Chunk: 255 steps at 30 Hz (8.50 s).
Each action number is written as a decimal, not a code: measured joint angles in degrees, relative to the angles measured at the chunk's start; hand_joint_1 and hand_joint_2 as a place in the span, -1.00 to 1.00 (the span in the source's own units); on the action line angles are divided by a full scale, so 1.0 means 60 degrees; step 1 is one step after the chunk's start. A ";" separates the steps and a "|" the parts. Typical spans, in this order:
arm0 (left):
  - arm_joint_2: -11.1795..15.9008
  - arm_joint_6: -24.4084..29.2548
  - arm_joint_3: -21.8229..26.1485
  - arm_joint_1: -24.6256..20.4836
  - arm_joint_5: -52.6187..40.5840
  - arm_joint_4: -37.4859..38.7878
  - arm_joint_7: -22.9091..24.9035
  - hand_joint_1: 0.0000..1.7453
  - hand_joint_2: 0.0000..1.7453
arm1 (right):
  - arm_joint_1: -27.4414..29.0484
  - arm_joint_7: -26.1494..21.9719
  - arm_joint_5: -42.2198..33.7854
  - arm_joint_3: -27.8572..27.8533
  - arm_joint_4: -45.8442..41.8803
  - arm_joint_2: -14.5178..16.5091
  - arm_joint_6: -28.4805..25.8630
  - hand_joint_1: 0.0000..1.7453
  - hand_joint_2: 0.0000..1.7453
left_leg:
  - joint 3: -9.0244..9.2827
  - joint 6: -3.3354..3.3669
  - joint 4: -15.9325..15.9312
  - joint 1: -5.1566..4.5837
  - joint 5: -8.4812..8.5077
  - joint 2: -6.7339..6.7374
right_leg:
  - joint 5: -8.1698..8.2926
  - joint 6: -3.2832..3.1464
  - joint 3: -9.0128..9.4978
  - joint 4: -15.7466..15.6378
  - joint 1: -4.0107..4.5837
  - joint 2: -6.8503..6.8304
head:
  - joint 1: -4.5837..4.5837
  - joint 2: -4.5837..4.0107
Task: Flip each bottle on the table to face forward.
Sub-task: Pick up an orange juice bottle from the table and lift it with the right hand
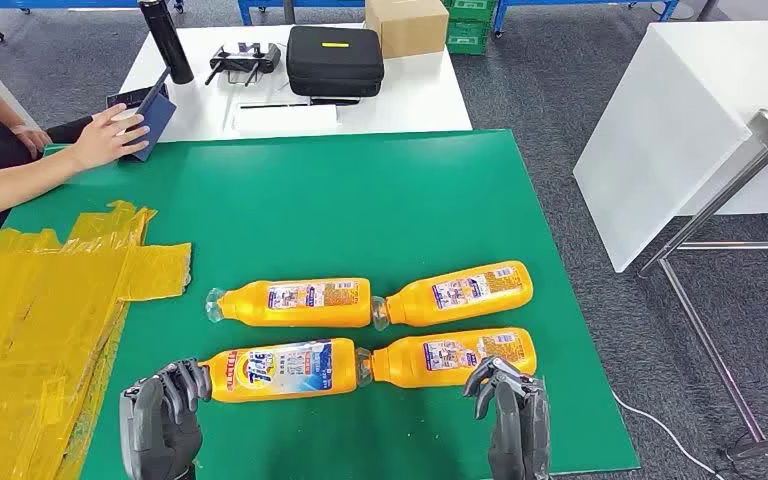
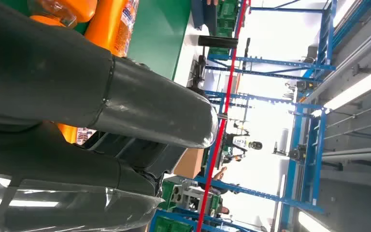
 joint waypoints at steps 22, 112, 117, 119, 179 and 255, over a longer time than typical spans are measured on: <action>-0.0840 -0.3894 0.3384 -0.5735 0.0053 0.1971 0.1035 -1.00 -1.00 | -0.5433 0.2742 0.1824 -0.2196 0.1610 0.0842 0.2985 -1.00 -1.00 | -0.0296 -0.0012 0.0003 0.0019 0.0251 0.0007 | 0.0228 -0.0002 -0.0277 0.0014 0.0016 -0.0002 | 0.0000 0.0000; -0.0853 -0.3589 0.4448 -0.6084 -0.0116 0.3775 0.1072 -1.00 -1.00 | -0.5012 0.6202 0.3387 0.1847 0.1341 -0.6649 0.6957 -1.00 1.00 | -0.0348 0.0040 0.0010 -0.0007 0.0237 -0.0049 | 0.0217 0.0051 -0.0302 0.0000 -0.0004 -0.0055 | -0.0004 0.0000; -0.0874 -0.3595 0.4445 -0.6086 -0.0116 0.3826 0.1144 -1.00 -1.00 | -0.5054 0.6393 0.4419 0.2112 0.1776 -0.6444 0.6566 -1.00 1.00 | -0.0347 0.0040 0.0009 -0.0006 0.0237 -0.0048 | 0.0218 0.0051 -0.0301 -0.0001 -0.0002 -0.0055 | -0.0004 0.0000; -0.0885 -0.3605 0.4444 -0.6092 -0.0116 0.3844 0.1168 -1.00 -1.00 | -0.5084 0.6406 0.4690 0.2230 0.2059 -0.6263 0.6448 -1.00 1.00 | -0.0347 0.0040 0.0009 -0.0006 0.0237 -0.0048 | 0.0218 0.0051 -0.0302 0.0000 -0.0001 -0.0055 | -0.0004 0.0000; -0.0869 -0.4876 0.4576 -0.5961 0.2294 0.4520 0.2408 -1.00 1.00 | -0.4758 0.4179 0.2282 0.0541 0.3803 -0.2801 0.4345 1.00 1.00 | 0.0014 0.0031 0.0005 0.0031 0.0037 0.0025 | 0.0072 0.0024 0.0073 -0.0046 0.0034 0.0033 | 0.0000 0.0000; -0.0682 -0.5828 0.2347 -0.4976 0.0741 0.4094 0.2470 1.00 1.00 | -0.9090 0.6022 0.3009 0.4967 0.6670 0.1751 0.5262 1.00 1.00 | -0.0142 0.0004 0.0005 0.0045 0.0057 0.0028 | 0.0063 0.0012 -0.0105 -0.0026 0.0037 0.0023 | 0.0001 0.0000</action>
